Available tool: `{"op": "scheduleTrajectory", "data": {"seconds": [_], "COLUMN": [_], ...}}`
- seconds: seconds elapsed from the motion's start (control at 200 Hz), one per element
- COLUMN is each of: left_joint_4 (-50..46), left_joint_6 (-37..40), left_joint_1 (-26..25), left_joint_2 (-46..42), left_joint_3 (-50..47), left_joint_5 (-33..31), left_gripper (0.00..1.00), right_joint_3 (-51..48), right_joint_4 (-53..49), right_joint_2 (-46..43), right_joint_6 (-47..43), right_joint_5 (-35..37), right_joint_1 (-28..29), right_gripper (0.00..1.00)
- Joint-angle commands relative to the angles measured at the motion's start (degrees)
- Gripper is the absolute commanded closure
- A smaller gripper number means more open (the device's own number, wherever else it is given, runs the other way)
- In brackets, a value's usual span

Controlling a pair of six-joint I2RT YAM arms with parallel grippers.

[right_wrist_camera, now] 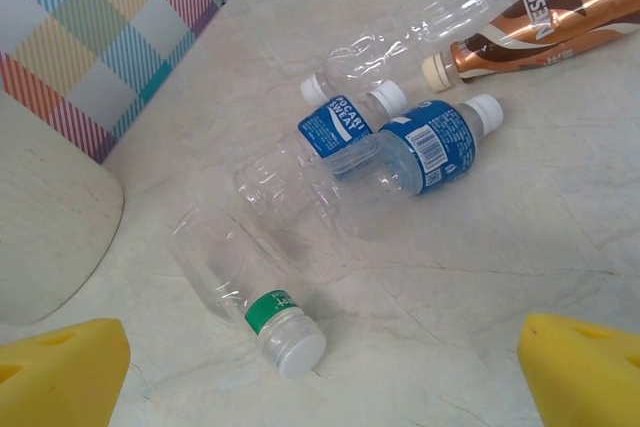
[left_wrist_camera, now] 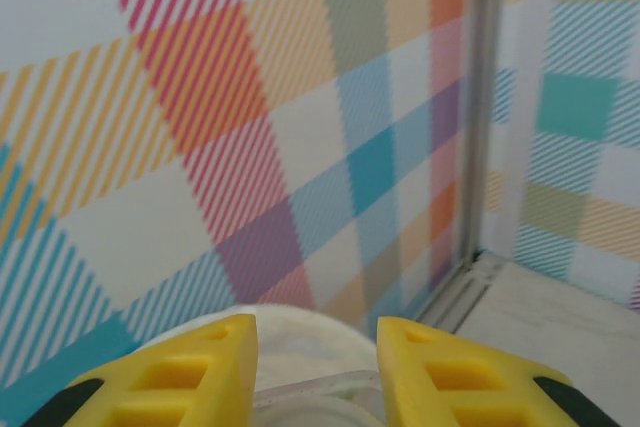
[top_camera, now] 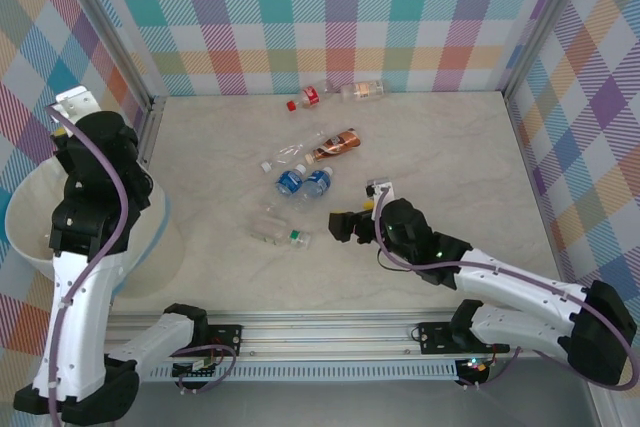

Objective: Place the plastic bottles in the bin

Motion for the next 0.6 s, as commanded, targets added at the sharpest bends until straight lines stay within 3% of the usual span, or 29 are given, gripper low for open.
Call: {"op": "scheduleTrajectory", "data": {"seconds": [0.0, 0.145, 0.24, 0.315, 0.37, 0.595], "left_joint_4": [-6.2, -13.04, -14.51, -15.69, -16.19, -22.48], "left_joint_6": [-3.18, -4.7, -3.96, -3.48, -3.17, -5.68], "left_joint_1": [6.53, 10.28, 13.15, 14.84, 15.04, 14.91], "left_joint_2": [1.94, 4.7, 5.24, 5.73, 6.0, 9.27], "left_joint_3": [-0.87, -2.2, -4.28, -4.71, -4.45, 2.04], "left_joint_5": [0.56, 0.07, -0.47, -0.2, 0.06, 6.63], "left_gripper": [1.0, 1.0, 0.93, 0.78, 0.59, 0.12], "right_joint_3": [2.16, 4.07, 4.59, 5.15, 5.72, 6.7], "right_joint_4": [1.1, -0.26, -0.23, -0.3, -0.74, -1.11], "right_joint_2": [1.54, 3.49, 4.57, 5.57, 6.28, 8.5], "right_joint_6": [-1.75, -3.12, -3.52, -3.7, -3.87, -4.11], "right_joint_5": [-1.82, -2.58, -2.85, -3.42, -3.8, -4.22], "right_joint_1": [0.18, 0.16, 0.17, 0.18, 0.16, 0.18], "right_gripper": [0.0, 0.0, 0.0, 0.0, 0.0, 0.0]}}
